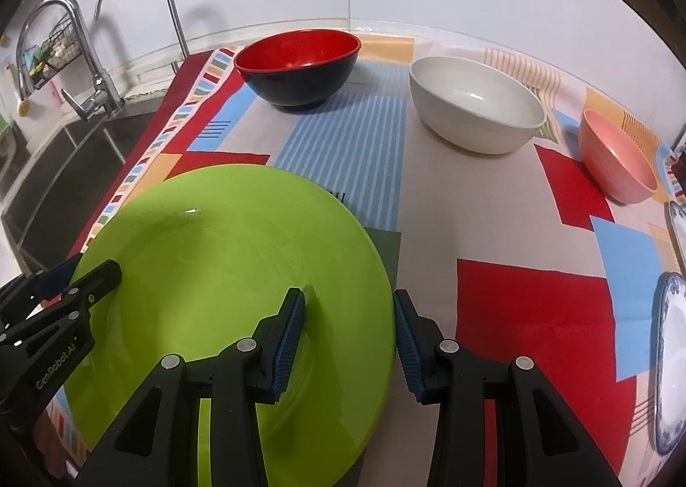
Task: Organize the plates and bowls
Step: 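Carry the lime-green plate with both grippers toward the sink side of the cloth, then lower the lime-green plate onto the cloth and open both grippers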
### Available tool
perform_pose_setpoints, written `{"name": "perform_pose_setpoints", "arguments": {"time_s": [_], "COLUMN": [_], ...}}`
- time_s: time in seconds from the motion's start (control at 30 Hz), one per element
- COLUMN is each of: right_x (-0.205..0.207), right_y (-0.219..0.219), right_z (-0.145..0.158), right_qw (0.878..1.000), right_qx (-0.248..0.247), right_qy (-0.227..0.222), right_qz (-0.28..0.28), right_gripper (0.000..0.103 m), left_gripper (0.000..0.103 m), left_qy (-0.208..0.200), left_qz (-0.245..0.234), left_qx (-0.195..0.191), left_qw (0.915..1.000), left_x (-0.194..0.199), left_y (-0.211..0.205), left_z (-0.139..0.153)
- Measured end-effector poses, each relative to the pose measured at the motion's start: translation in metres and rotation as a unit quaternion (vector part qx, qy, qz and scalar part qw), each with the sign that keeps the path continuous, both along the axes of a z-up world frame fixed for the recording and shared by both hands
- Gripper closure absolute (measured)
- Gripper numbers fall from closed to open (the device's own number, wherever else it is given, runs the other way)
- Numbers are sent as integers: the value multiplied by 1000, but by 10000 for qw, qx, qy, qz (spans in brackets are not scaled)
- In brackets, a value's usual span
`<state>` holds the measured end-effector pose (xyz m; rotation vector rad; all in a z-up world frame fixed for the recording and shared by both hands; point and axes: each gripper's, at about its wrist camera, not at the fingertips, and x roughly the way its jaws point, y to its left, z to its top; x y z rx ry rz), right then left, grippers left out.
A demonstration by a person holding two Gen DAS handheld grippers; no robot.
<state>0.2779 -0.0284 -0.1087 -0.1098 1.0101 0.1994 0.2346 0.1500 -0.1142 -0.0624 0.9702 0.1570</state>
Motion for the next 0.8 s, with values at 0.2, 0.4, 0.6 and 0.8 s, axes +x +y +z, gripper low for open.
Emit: {"name": "perform_pose_setpoints", "arguments": {"time_s": [0.2,0.4,0.6,0.8], "right_x": [0,-1,-2,-3], "right_y": [0,0,0,-7], "right_z": [-3,-5,-5,-3], "right_qw": [9999,9999,9998,9990], "right_qx": [-36,-11,4,241], "right_qy": [43,35,33,27], "right_qz": [-89,-146,-189,-366], "right_gripper": [60,60,60,47], "left_gripper": [62,62,53,27], "left_qy": [73,57,98,-124], "left_qz": [-77,-159,-191,14], "left_qx": [-27,35,-10,146], "left_qw": [9999,9999,9998,9998], "left_x": [2,2,3,-5], "left_y": [1,-1,-3,-4], "left_z": [-3,-4,-4,10]}}
